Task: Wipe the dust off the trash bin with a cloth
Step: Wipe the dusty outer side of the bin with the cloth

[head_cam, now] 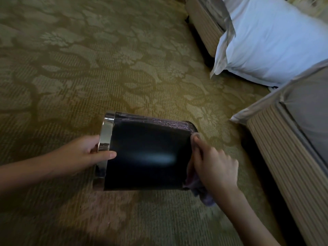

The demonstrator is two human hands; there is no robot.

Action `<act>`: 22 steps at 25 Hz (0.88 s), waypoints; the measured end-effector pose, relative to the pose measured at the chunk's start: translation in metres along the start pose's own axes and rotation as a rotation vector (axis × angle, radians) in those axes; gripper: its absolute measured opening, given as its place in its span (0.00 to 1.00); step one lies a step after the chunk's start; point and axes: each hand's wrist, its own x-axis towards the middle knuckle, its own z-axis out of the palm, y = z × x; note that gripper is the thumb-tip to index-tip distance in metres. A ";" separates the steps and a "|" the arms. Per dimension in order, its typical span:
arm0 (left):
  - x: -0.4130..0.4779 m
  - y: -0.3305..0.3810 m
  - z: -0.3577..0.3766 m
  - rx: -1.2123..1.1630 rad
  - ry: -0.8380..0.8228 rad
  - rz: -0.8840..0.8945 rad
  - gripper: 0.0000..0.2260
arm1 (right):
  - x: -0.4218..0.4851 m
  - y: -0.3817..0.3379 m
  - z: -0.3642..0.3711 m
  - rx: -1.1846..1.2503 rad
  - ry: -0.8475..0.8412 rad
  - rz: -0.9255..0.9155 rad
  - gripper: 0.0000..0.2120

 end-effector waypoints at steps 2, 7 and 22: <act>-0.002 -0.005 0.002 0.041 0.003 -0.019 0.37 | -0.003 0.001 0.003 -0.024 0.015 -0.019 0.17; -0.001 -0.006 0.002 0.031 0.014 -0.027 0.37 | 0.037 0.001 0.000 0.027 -0.088 0.022 0.16; -0.002 0.000 0.006 -0.005 0.029 -0.051 0.18 | -0.036 -0.001 0.011 0.140 -0.031 0.031 0.16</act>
